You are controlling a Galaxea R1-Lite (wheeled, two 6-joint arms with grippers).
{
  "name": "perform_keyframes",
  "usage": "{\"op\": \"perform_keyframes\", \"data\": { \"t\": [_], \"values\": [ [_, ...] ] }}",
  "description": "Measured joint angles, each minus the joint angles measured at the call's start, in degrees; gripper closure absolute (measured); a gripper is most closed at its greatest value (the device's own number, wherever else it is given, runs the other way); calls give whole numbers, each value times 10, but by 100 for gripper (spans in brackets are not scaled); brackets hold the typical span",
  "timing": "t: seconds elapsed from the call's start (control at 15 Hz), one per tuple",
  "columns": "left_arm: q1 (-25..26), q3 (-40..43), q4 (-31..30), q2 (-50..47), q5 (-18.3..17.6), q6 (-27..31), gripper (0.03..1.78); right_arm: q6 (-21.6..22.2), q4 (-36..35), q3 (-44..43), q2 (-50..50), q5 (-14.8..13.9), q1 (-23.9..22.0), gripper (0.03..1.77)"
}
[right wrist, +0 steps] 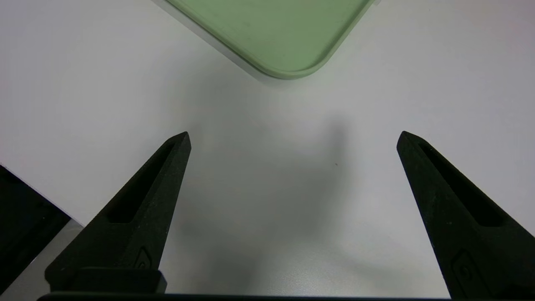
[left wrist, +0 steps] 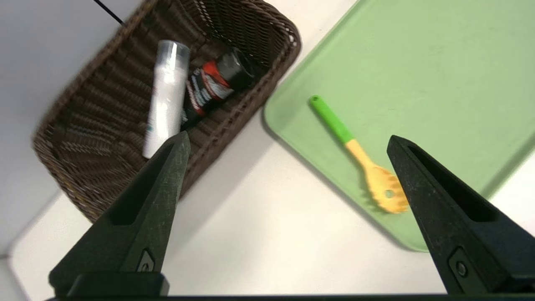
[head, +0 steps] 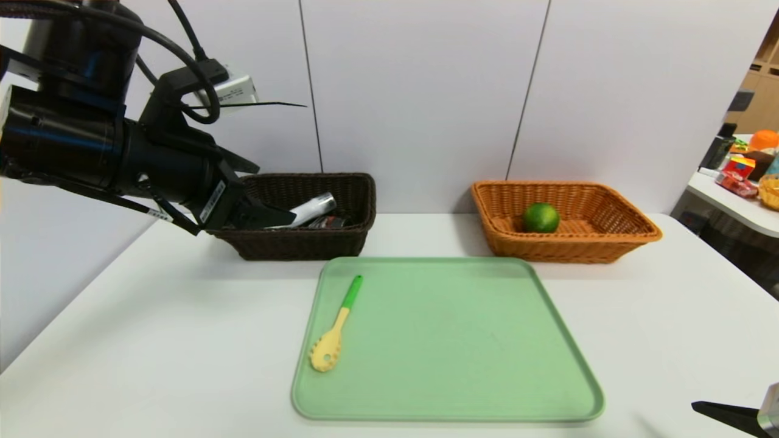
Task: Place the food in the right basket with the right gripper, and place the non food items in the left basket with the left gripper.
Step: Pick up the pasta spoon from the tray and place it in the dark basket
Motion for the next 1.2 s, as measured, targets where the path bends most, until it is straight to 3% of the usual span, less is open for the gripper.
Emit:
{"op": "perform_keyframes", "data": {
  "t": [0.13, 0.53, 0.93, 1.2],
  "values": [
    [-39, 27, 2, -17, 33, -69, 14, 0, -1, 0, -1, 0, 0, 10],
    [-129, 100, 3, -36, 90, -155, 12, 0, 0, 1, -13, -1, 0, 10],
    [-141, 101, -2, 19, 127, -190, 12, 2, 0, 3, -24, -1, 0, 10],
    [-139, 71, 2, 71, 131, -216, 12, 2, 0, 1, -26, -1, 0, 10]
  ]
}}
